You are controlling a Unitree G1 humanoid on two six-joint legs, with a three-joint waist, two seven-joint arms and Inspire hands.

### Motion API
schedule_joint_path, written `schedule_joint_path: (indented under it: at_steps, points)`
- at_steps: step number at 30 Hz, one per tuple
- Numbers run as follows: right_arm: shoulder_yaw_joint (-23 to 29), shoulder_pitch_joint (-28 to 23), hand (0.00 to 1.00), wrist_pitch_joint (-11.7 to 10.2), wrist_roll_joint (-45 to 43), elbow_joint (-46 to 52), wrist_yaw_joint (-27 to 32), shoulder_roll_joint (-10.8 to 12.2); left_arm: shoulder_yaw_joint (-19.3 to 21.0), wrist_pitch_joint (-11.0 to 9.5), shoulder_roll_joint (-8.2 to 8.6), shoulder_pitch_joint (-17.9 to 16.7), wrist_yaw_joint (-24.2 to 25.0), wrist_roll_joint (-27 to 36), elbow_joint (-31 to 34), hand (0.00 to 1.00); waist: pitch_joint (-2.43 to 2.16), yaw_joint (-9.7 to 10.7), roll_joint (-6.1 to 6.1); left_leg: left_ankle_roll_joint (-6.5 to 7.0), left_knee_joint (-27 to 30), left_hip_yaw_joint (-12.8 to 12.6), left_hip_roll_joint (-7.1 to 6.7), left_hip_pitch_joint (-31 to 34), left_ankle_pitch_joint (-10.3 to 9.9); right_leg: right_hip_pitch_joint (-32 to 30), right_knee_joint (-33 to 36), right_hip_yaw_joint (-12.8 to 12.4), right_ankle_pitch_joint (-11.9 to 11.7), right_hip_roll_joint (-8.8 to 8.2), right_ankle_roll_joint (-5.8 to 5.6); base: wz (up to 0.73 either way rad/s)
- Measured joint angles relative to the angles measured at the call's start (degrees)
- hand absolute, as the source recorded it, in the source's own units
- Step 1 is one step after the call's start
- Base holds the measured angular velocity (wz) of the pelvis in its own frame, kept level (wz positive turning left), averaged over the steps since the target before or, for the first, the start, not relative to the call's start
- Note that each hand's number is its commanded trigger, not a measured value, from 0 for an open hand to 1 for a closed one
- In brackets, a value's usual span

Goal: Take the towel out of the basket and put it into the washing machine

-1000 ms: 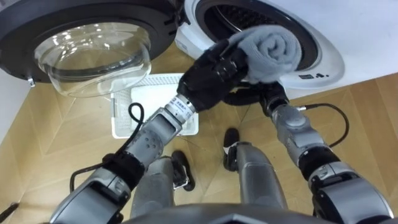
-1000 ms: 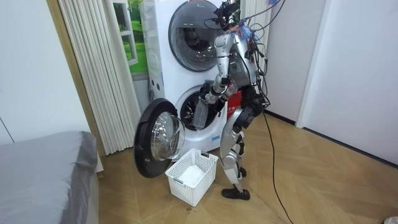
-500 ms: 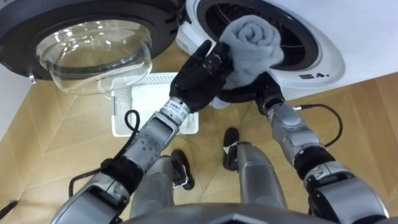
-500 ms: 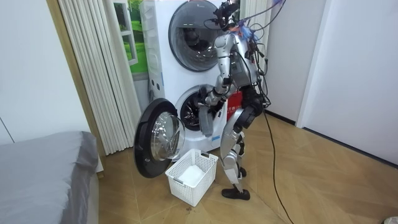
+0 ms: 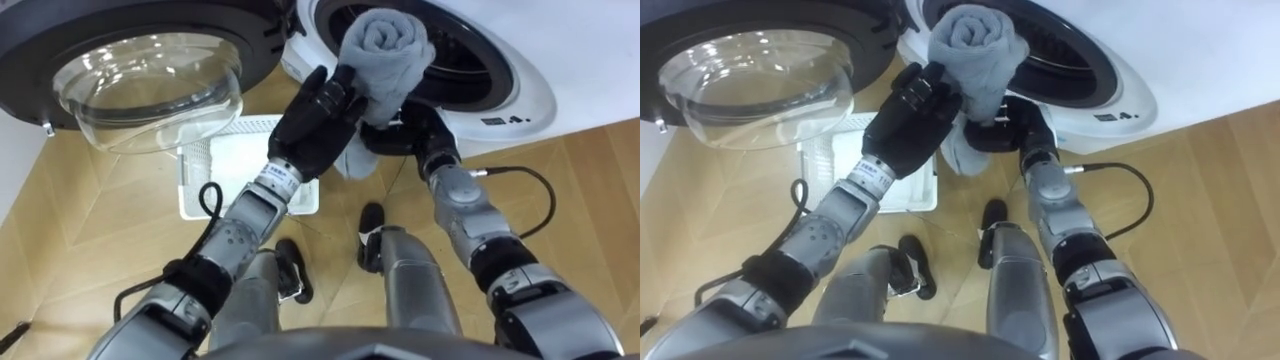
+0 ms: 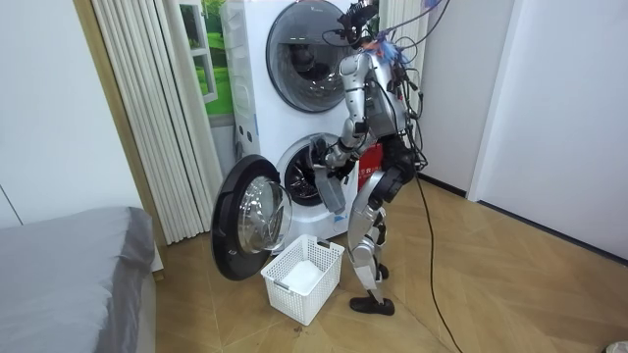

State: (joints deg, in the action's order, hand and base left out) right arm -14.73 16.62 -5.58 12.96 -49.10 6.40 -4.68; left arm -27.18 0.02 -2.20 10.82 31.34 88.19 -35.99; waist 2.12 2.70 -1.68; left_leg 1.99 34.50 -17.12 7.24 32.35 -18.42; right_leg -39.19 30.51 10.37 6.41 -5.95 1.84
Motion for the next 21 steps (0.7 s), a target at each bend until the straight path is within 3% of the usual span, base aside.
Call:
schedule_joint_path:
  at_steps: [6,7,8,9,17,21]
  points:
    - [0.05,0.00,1.00,0.09,-0.03,-0.01,0.95,0.08,-0.02,0.33,0.02,-0.38,0.00,-0.01,0.00,1.00,-0.04,0.11,-0.06,-0.13,-0.25,0.52,0.01,0.15,0.37,0.38,-0.54,0.69,-0.12,0.01,0.15,0.04]
    - [0.04,-0.02,1.00,0.09,0.00,-0.05,0.95,0.08,-0.02,0.32,0.05,-0.45,0.00,0.01,0.00,0.61,-0.04,0.08,-0.06,-0.16,-0.30,0.51,0.01,0.09,0.40,0.40,-0.54,0.68,-0.12,0.01,0.15,0.00]
    - [0.03,-0.03,1.00,0.08,0.04,-0.11,0.95,0.08,-0.02,0.30,0.05,-0.48,0.00,0.04,0.00,0.11,-0.04,0.09,-0.07,-0.18,-0.31,0.50,0.01,0.05,0.41,0.42,-0.54,0.66,-0.12,0.01,0.15,0.00]
    - [0.02,-0.17,1.00,0.07,0.07,-0.14,0.95,0.10,0.01,0.29,0.05,-0.55,-0.11,0.03,0.00,0.00,-0.07,0.13,-0.11,-0.19,-0.13,0.52,-0.03,0.01,0.42,0.46,-0.55,0.67,-0.12,0.02,0.14,0.00]
    - [0.20,-0.67,1.00,0.63,2.58,-5.52,-1.72,-0.25,0.80,0.36,-0.36,-1.89,-2.49,-0.27,-0.18,0.00,-0.15,-1.69,-0.33,-0.31,-0.87,0.80,0.00,-1.07,0.49,1.79,-1.14,0.86,-0.15,0.07,0.19,0.02]
    - [1.44,-1.25,1.00,1.43,5.19,-7.74,-2.93,-1.56,4.81,0.73,-2.11,-2.20,-2.76,-0.87,-4.25,0.00,-0.18,-3.51,-0.98,-0.39,-0.88,1.30,0.04,-1.04,0.61,2.09,-1.42,1.39,-0.23,0.10,0.30,0.03]
